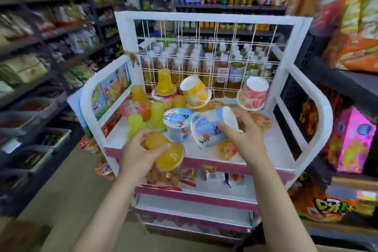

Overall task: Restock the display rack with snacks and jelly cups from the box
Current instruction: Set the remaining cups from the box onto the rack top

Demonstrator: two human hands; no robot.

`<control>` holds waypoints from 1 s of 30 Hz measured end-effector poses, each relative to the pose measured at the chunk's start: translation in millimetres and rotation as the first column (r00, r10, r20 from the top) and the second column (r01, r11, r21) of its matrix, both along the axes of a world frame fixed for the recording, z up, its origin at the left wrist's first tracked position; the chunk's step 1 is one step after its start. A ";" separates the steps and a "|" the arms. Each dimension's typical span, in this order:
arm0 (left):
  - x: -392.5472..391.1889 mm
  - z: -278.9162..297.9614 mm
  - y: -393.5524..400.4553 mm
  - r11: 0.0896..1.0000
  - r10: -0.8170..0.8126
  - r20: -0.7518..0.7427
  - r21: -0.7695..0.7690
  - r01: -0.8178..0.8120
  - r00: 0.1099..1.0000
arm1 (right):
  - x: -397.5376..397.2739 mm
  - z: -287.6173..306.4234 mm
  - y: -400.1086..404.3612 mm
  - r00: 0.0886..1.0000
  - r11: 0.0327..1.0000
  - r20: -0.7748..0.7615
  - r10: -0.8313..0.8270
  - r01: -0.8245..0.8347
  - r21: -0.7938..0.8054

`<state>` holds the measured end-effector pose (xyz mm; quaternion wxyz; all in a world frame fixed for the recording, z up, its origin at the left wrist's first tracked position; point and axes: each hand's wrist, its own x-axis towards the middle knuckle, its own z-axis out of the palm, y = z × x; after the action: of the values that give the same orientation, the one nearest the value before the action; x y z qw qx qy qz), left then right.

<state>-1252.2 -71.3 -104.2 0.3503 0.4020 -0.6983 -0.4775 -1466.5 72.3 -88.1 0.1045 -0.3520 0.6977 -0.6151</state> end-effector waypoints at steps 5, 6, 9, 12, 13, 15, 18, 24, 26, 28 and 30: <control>-8.1 -18.4 -16.7 1.000 0.031 0.041 0.002 -0.031 0.999 | -23.5 -30.5 -45.2 0.939 0.894 -0.304 0.159 -0.006 0.448; -8.7 -21.2 -19.2 1.000 0.021 0.048 0.000 -0.021 0.999 | -24.9 -35.4 -49.3 0.918 0.850 -0.362 0.165 0.054 0.524; -9.5 -23.0 -28.1 1.000 0.002 0.036 0.021 -0.003 0.999 | -25.3 -45.6 -57.3 0.887 0.823 -0.450 0.101 0.181 0.539; -10.5 -20.9 -41.6 0.999 -0.017 0.010 0.050 0.016 1.000 | -23.7 -53.6 -65.1 0.842 0.814 -0.538 0.027 0.294 0.501; -10.1 -19.4 -44.9 0.998 -0.031 0.009 0.053 0.030 0.999 | -23.6 -56.0 -67.1 0.831 0.805 -0.556 0.011 0.322 0.498; -7.9 -18.4 -51.8 0.997 -0.052 0.000 0.050 0.052 0.999 | -20.5 -57.3 -67.9 0.823 0.791 -0.569 -0.007 0.352 0.500; -3.3 -14.6 -58.6 0.995 -0.094 0.007 0.025 0.094 0.996 | -6.0 -45.8 -65.5 0.730 0.848 -0.677 -0.098 0.417 0.327; 7.9 -6.3 -67.8 0.976 -0.211 -0.038 0.053 0.213 0.977 | 65.1 -6.1 -79.1 0.888 0.881 -0.197 0.416 -0.340 0.329; 12.2 -1.1 -69.9 0.951 -0.287 -0.115 0.083 0.297 0.951 | 80.2 -8.0 -90.4 0.878 0.863 -0.139 0.458 -0.403 0.304; 17.2 3.3 -72.9 0.932 -0.324 -0.174 0.109 0.346 0.930 | 87.8 -10.2 -100.1 0.899 0.883 -0.062 0.433 -0.410 0.228; 23.0 4.8 -78.1 0.928 -0.334 -0.186 0.106 0.357 0.924 | 91.9 -11.4 -106.4 0.909 0.893 0.002 0.416 -0.409 0.189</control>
<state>-1229.3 -149.4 -99.4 0.2884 0.2548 -0.6922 -0.6106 -1374.6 -34.1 -99.5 0.2513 -0.4923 0.6632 -0.5047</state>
